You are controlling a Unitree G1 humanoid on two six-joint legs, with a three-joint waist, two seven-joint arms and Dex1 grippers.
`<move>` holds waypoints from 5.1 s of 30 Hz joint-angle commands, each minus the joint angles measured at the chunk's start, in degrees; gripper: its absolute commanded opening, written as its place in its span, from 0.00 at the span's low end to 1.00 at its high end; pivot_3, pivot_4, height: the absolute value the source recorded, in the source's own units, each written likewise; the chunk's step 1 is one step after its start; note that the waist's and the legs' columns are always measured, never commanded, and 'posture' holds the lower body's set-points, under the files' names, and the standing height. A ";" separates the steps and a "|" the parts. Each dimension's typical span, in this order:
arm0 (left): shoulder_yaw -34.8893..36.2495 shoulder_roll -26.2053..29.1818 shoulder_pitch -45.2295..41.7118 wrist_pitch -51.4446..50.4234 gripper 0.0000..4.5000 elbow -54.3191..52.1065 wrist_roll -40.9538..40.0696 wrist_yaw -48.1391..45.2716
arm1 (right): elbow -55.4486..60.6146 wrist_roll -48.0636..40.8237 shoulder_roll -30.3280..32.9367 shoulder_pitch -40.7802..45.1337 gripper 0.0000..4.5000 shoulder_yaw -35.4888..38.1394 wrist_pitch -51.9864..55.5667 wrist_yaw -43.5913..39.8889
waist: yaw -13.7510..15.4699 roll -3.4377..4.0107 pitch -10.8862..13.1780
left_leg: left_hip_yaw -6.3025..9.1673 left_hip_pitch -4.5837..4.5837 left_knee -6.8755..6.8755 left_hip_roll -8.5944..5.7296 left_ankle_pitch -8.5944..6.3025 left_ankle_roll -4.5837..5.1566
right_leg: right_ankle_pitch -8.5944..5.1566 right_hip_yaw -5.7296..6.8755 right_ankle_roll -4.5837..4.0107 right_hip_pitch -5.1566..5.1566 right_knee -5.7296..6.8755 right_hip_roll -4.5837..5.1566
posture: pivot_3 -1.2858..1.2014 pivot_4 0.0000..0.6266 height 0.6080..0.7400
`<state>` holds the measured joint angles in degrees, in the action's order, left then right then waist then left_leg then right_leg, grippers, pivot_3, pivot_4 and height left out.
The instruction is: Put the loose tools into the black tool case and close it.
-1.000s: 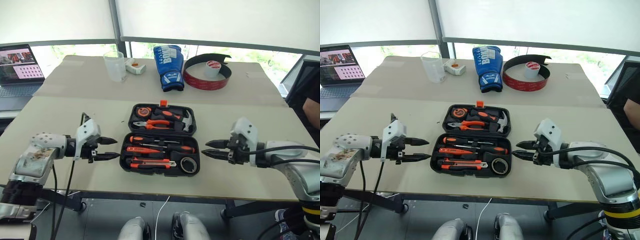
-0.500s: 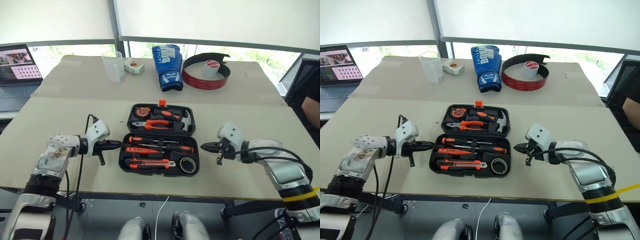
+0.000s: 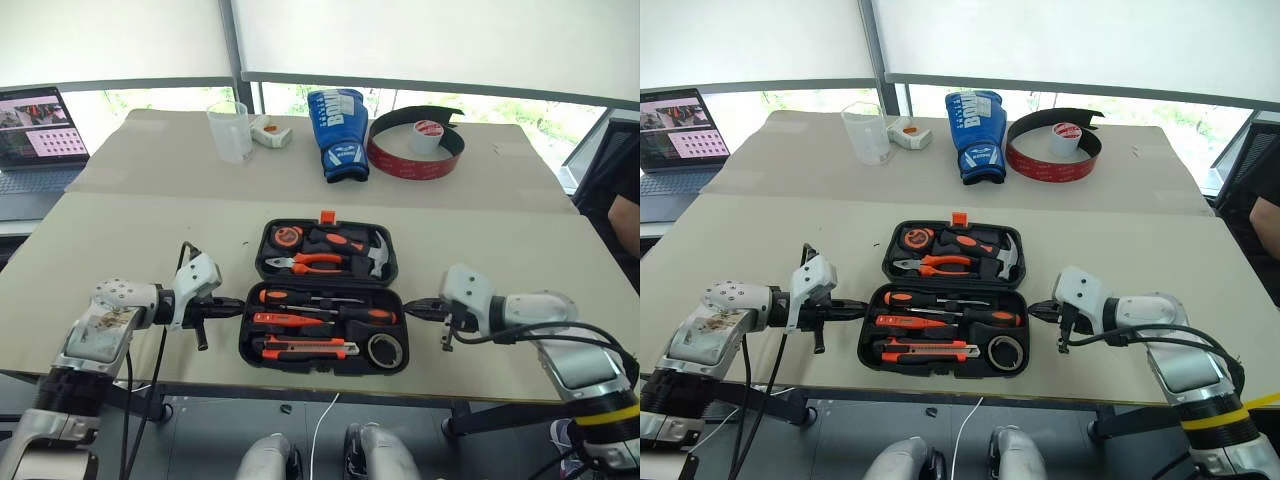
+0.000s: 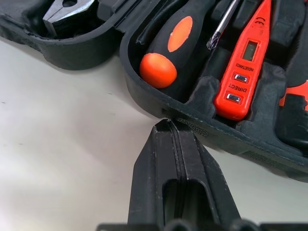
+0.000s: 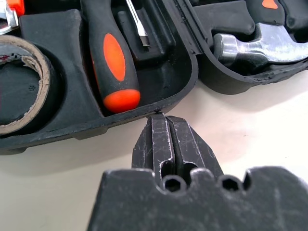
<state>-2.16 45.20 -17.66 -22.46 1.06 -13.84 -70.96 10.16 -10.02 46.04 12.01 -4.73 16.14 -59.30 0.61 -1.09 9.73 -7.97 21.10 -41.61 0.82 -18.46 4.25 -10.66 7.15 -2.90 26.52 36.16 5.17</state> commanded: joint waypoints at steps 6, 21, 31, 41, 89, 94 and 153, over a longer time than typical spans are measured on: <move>1.63 2.21 -1.43 -0.76 0.12 4.45 1.81 3.64 | 3.06 -1.71 1.32 -0.08 0.13 4.34 3.87 2.49 | 0.05 0.00 0.00 | 0.01 -0.01 0.00 0.00 0.00 -0.01 | 0.00 -0.01 0.01 0.00 0.03 0.02 | 0.52 0.24 0.90; 6.44 -11.50 -29.79 -27.11 1.00 26.55 -5.36 18.59 | -22.48 -5.32 -11.54 29.52 0.99 2.62 30.54 13.44 | -0.20 -0.05 0.00 | -0.06 0.04 -0.08 -0.03 0.03 0.02 | 0.29 0.11 -0.39 -0.11 0.03 -0.05 | 0.52 0.24 0.90; 3.49 -14.37 -32.35 -25.40 0.75 33.54 -3.10 19.07 | -28.96 -4.31 -15.31 33.04 0.75 1.88 35.21 17.80 | -1.35 -0.03 -0.01 | -0.15 0.03 0.02 -0.03 0.04 -0.01 | 0.30 0.31 -0.40 -0.11 0.07 0.00 | 0.52 0.24 0.90; 2.73 -13.73 -31.43 -26.37 0.00 31.62 -3.57 17.27 | -25.61 -3.88 -15.24 31.72 0.01 1.01 35.92 17.63 | -1.28 0.04 -0.11 | -0.20 -0.21 -0.04 -0.05 0.15 -0.20 | 0.22 0.15 -0.25 -0.22 0.39 0.18 | 0.52 0.24 0.90; 9.41 5.17 -6.79 2.15 0.51 8.60 -4.00 11.23 | 18.01 -16.06 6.99 -14.08 0.36 16.12 12.27 -0.97 | 0.90 0.03 -0.05 | -0.51 -0.71 0.90 0.05 -0.03 -0.66 | -0.08 -0.02 0.07 -0.36 -0.08 0.13 | 0.52 0.24 0.90; 0.58 -0.22 -18.44 12.16 0.15 22.07 3.38 8.77 | 15.83 -9.98 5.77 -10.41 0.01 8.66 8.24 0.59 | 1.13 -0.11 -0.08 | -0.56 -0.52 0.82 0.03 0.04 -0.41 | -0.03 -0.04 0.09 -0.28 -0.16 0.14 | 0.52 0.24 0.90; -25.35 -18.97 -32.12 40.24 0.00 36.02 20.79 -9.54 | 22.86 -13.23 -4.82 -7.73 0.00 9.14 20.31 12.83 | -0.21 -0.22 -1.59 | -0.38 -0.78 0.32 0.12 -0.06 0.51 | -0.03 0.03 0.14 -0.72 0.02 0.13 | 0.52 0.24 0.90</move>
<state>-23.91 25.31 -52.19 19.01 32.22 2.19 -79.31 29.97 -19.84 41.51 2.49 1.49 34.66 -47.20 0.39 -1.30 8.14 -8.35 20.30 -41.26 0.94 -18.51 4.76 -10.68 7.17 -2.76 25.79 36.17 5.30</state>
